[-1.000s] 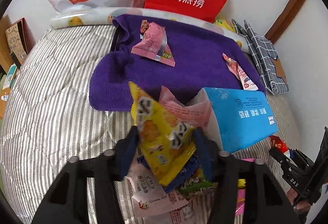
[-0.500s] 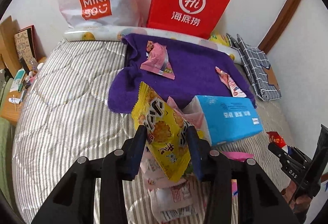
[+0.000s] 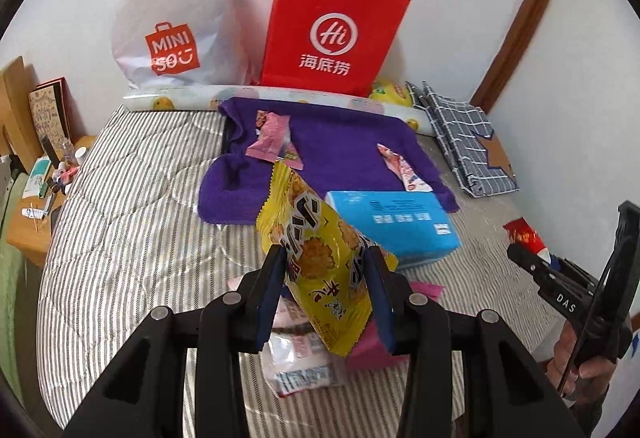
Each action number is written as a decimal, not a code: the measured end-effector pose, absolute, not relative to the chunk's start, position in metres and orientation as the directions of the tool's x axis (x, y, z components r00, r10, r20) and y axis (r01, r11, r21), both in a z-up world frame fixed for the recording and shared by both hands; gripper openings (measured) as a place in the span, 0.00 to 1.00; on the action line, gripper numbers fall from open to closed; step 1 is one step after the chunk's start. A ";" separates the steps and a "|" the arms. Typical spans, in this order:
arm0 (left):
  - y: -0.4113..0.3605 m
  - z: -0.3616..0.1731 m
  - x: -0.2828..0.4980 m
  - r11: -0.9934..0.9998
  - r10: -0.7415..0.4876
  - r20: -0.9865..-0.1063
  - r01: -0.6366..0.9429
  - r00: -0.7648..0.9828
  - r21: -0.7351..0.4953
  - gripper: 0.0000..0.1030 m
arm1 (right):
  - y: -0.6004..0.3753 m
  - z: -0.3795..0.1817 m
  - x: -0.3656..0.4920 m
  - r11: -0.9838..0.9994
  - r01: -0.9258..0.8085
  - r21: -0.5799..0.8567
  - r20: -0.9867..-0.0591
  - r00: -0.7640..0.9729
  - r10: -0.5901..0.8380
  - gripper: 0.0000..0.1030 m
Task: Organize snacks
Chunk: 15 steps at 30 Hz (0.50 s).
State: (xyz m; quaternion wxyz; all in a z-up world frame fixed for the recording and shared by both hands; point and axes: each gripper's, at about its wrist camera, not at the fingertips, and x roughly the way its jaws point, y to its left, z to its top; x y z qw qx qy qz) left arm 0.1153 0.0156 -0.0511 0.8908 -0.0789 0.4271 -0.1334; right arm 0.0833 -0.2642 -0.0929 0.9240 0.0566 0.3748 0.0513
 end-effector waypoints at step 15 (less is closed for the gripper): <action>-0.017 -0.033 0.095 0.937 -0.349 -0.721 0.237 0.598 -0.257 0.39 | -0.259 -0.067 0.068 0.988 -0.056 0.146 -0.650 0.748 0.139 0.35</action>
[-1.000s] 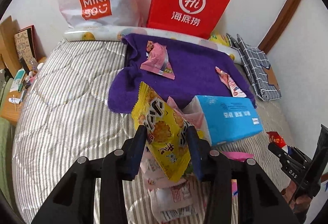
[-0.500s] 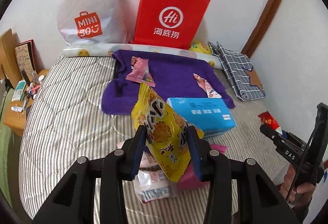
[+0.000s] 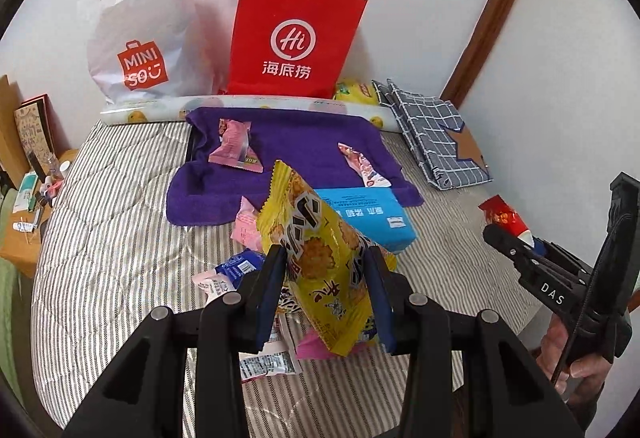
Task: Organize snacks
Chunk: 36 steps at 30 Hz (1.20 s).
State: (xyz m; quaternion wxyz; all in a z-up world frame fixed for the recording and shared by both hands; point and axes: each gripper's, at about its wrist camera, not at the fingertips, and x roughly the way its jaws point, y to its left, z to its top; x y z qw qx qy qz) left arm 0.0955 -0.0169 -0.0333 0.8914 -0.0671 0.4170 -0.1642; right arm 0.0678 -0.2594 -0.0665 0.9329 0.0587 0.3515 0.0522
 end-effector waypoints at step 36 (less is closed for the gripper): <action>-0.014 -0.008 0.122 0.938 -0.345 -0.694 0.218 0.632 -0.268 0.39 | -0.259 -0.042 0.104 0.982 -0.071 0.175 -0.629 0.760 0.167 0.35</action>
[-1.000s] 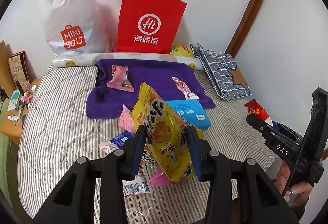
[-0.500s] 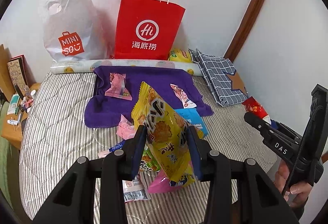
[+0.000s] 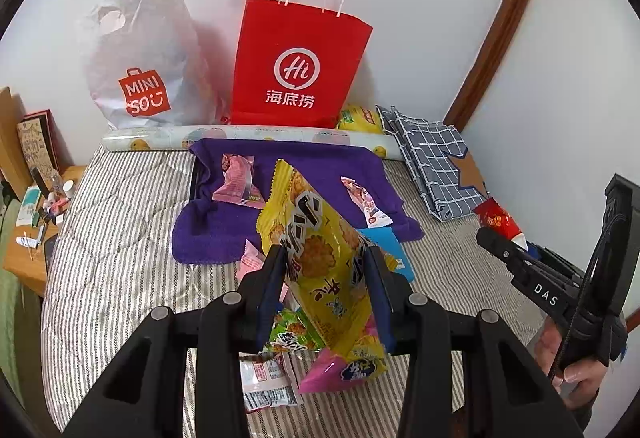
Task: Organize snacks
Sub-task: 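Carry yellow chip bag with left tool while right tool carries red packet to towel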
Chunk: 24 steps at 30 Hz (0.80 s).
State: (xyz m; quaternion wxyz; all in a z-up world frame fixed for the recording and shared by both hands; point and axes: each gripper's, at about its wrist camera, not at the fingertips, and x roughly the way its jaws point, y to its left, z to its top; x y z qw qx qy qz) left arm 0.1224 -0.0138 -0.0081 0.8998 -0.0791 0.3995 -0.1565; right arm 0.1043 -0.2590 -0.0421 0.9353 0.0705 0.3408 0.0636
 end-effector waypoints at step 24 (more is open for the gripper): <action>0.010 -0.021 0.187 0.952 -0.300 -0.711 0.157 0.636 -0.262 0.39 | -0.260 -0.049 0.170 0.982 -0.061 0.177 -0.639 0.752 0.162 0.34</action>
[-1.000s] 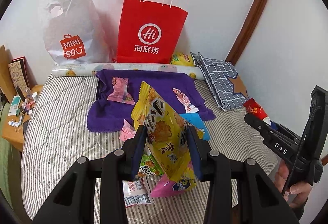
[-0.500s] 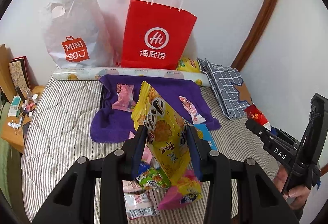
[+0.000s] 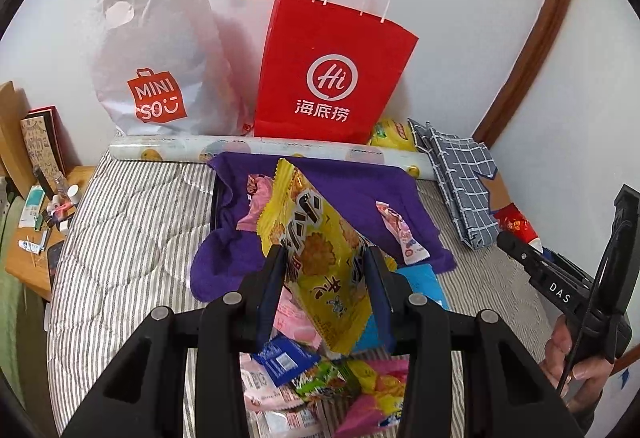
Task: Organize snacks
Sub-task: 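Carry yellow chip bag with left tool while right tool carries red packet to towel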
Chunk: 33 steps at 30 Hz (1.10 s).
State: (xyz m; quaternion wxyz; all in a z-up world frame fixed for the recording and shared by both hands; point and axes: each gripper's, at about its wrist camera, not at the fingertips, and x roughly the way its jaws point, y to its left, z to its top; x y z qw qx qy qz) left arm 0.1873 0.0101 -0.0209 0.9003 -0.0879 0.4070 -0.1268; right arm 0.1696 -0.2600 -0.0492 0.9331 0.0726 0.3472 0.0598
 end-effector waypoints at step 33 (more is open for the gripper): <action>0.032 -0.081 0.281 0.970 -0.230 -0.777 0.073 0.585 -0.232 0.38 | -0.235 -0.111 0.280 0.985 -0.100 0.137 -0.714 0.680 0.168 0.34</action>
